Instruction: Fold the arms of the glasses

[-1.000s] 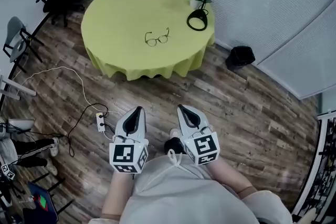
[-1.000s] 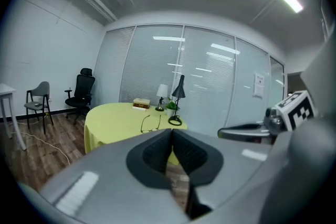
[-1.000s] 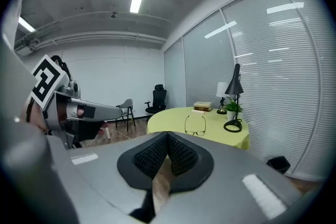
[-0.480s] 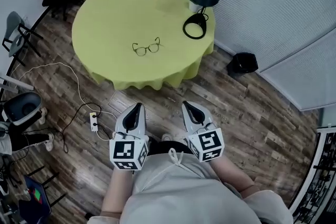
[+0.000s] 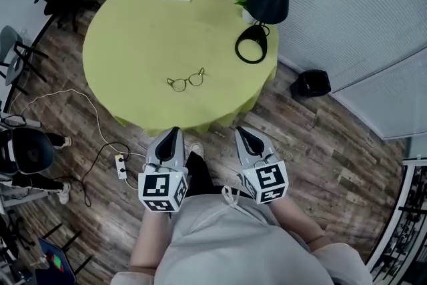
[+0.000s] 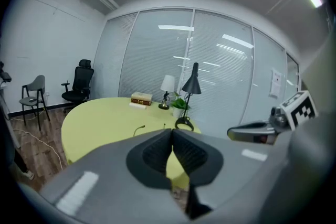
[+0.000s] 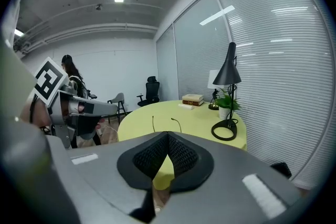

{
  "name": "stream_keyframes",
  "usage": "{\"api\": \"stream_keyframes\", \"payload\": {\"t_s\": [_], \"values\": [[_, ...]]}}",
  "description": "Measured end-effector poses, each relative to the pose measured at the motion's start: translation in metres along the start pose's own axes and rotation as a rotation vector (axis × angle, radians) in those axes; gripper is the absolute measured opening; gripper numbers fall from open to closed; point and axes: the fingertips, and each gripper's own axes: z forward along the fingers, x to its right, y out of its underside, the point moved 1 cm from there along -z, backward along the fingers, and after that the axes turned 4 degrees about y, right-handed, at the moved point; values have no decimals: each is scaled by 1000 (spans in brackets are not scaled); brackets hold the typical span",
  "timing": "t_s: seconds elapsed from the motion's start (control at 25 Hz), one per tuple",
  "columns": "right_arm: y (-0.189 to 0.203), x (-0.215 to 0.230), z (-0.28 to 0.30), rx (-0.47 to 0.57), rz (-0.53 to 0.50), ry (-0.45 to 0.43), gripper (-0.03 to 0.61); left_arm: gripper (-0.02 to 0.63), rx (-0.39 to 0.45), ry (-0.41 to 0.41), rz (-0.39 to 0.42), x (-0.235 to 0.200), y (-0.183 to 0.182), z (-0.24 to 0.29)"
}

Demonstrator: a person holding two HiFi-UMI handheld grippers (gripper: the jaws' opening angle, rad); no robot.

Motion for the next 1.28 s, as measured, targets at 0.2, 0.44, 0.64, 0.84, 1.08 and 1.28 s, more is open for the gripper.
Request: {"api": "stream_keyframes", "payload": {"t_s": [0.2, 0.44, 0.64, 0.84, 1.08, 1.28], "values": [[-38, 23, 67, -4, -10, 23, -2, 6, 12, -2, -12, -48, -32, 52], [-76, 30, 140, -11, -64, 25, -2, 6, -8, 0, -39, -104, -52, 96], [-81, 45, 183, -74, -81, 16, 0, 6, -39, -20, -73, -134, -55, 126], [-73, 50, 220, -121, -90, -22, 0, 6, -64, -78, -116, -156, -41, 143], [-32, 57, 255, -288, -190, -158, 0, 6, -87, -176, -109, -166, -18, 153], [0, 49, 271, -386, -363, -331, 2, 6, -83, -227, -179, -172, 7, 160]]}}
